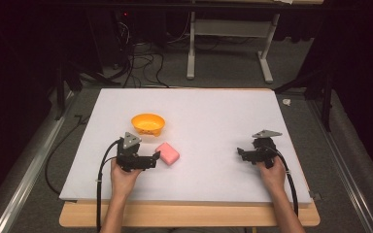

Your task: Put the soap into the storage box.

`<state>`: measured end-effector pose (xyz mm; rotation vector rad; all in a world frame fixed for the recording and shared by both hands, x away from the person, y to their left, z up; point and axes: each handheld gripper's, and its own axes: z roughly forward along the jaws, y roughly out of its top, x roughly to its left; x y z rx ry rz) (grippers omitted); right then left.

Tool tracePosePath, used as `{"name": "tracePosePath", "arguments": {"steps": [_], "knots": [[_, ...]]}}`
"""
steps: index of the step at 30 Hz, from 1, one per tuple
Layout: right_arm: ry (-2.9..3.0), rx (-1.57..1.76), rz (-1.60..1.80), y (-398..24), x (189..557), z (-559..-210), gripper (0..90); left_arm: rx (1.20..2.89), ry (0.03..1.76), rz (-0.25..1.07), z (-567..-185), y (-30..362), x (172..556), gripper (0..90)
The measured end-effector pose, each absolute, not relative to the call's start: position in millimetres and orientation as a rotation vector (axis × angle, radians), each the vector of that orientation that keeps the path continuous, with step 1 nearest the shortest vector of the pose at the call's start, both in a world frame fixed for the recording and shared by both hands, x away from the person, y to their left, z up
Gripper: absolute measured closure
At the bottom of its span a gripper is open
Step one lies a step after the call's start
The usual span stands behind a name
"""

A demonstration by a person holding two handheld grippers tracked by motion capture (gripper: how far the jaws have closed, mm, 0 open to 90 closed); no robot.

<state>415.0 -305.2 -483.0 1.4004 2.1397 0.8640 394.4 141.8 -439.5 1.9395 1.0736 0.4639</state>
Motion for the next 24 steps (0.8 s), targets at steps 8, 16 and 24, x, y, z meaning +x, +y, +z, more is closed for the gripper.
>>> {"name": "tracePosePath", "arguments": {"steps": [8,16,24], "knots": [[2.14,1.4,0.863,-305,415,-483,15.8,1.969,1.048,0.438,-443,130,394,3.7],[2.14,1.396,0.862,-305,415,-483,15.9,1.994,1.027,0.414,-448,119,396,3.7],[2.14,1.396,0.862,-305,415,-483,15.8,2.03,1.02,0.403,-455,108,401,4.4]]}}
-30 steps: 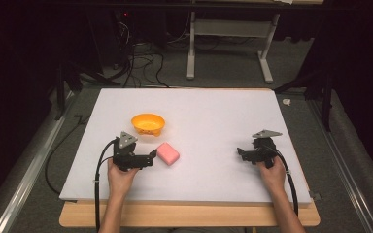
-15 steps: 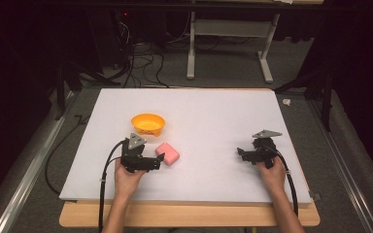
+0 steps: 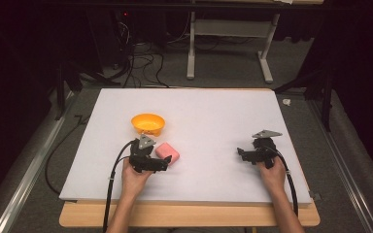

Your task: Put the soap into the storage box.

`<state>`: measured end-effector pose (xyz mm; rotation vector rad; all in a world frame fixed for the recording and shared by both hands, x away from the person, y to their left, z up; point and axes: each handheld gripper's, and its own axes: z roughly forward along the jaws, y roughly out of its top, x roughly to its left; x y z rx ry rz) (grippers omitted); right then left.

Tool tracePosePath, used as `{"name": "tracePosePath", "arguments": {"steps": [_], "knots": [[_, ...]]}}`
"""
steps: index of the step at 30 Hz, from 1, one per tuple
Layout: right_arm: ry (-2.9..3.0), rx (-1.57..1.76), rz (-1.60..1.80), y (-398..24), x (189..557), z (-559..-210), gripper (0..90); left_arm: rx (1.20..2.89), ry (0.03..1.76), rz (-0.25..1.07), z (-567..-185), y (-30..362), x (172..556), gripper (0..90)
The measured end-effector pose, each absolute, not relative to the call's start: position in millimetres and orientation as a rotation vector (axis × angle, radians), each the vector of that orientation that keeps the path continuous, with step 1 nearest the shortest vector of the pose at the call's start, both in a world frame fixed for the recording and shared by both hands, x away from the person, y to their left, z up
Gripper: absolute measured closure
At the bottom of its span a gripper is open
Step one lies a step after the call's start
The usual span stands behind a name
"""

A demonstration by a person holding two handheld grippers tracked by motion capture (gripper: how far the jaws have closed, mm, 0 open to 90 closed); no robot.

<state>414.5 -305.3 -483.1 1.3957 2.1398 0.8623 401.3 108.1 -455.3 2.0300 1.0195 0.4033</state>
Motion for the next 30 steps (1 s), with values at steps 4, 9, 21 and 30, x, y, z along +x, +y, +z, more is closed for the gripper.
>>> {"name": "tracePosePath", "arguments": {"steps": [4,9,21,30], "knots": [[2.14,1.396,0.862,-305,415,-483,15.9,2.04,1.02,0.411,-457,106,403,4.4],[2.14,1.396,0.862,-305,415,-483,15.8,2.062,1.024,0.411,-463,100,407,4.3],[2.138,1.395,0.863,-305,415,-483,15.8,2.089,1.018,0.392,-471,93,412,4.5],[2.138,1.395,0.863,-305,415,-483,15.8,2.121,1.015,0.391,-477,87,415,4.8]]}}
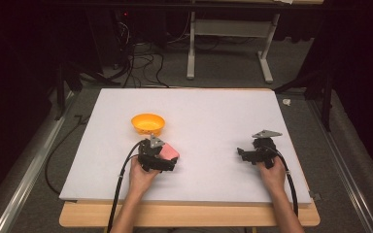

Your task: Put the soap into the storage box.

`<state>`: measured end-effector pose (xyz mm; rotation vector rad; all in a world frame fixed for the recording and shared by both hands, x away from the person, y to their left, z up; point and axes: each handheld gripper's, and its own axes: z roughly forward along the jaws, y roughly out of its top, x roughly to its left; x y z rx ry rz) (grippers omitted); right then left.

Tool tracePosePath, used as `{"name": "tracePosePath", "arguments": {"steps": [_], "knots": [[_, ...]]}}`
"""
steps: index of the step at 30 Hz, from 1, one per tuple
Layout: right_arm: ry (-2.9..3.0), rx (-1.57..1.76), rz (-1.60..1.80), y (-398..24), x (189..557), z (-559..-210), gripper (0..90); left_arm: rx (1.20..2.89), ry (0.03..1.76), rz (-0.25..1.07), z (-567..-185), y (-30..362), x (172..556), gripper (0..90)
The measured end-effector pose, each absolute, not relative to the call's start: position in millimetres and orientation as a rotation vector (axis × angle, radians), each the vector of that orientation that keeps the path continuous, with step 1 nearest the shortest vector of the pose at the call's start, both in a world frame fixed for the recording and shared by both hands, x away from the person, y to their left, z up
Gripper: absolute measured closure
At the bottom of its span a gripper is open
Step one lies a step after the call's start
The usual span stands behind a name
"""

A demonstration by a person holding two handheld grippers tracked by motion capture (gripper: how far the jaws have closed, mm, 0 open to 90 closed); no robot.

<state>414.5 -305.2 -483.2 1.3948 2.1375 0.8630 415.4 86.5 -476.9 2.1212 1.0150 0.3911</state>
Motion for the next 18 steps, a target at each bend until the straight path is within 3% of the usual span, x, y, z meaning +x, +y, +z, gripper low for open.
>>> {"name": "tracePosePath", "arguments": {"steps": [18], "knots": [[2.138,1.394,0.863,-305.3,414.5,-483.2,15.8,2.162,1.01,0.405,-485.9,78.5,421.7,9.3]]}}
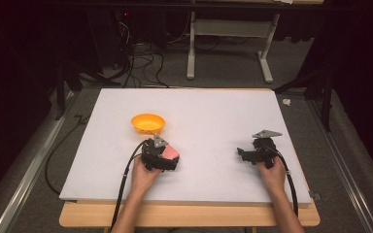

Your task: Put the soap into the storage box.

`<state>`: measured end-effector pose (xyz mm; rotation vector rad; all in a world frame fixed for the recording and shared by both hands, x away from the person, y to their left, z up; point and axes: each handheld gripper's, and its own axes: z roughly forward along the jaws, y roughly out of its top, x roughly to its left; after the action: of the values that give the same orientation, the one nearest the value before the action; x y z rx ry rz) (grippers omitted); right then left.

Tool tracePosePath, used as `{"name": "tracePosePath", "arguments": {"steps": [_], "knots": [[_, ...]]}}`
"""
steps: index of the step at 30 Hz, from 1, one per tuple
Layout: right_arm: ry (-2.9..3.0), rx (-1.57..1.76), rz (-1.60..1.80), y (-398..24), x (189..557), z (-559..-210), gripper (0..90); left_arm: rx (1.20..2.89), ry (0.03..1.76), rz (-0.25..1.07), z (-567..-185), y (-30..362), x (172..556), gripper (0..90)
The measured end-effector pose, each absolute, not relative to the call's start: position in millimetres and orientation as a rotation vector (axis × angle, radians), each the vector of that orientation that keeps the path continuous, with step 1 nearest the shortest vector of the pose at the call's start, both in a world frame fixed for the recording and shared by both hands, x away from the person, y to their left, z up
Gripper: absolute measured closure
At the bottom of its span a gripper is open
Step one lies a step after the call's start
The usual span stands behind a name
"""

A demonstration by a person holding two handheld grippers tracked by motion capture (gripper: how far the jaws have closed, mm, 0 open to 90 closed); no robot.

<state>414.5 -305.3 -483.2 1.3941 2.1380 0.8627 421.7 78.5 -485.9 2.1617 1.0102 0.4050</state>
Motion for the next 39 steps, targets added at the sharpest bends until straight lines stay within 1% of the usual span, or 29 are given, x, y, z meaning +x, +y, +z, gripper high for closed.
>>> {"name": "tracePosePath", "arguments": {"steps": [8,17,31,39], "knots": [[2.138,1.394,0.863,-305,414,-483,15.9,2.16,0.994,0.414,-487,79,421,10.3],[2.137,1.399,0.863,-305,414,-483,15.8,2.164,0.981,0.407,-486,79,420,13.3],[2.135,1.398,0.865,-305,414,-483,15.8,2.145,1.008,0.374,-483,81,421,13.7],[2.135,1.398,0.865,-305,414,-483,15.9,2.118,0.999,0.386,-475,85,416,13.7]]}}
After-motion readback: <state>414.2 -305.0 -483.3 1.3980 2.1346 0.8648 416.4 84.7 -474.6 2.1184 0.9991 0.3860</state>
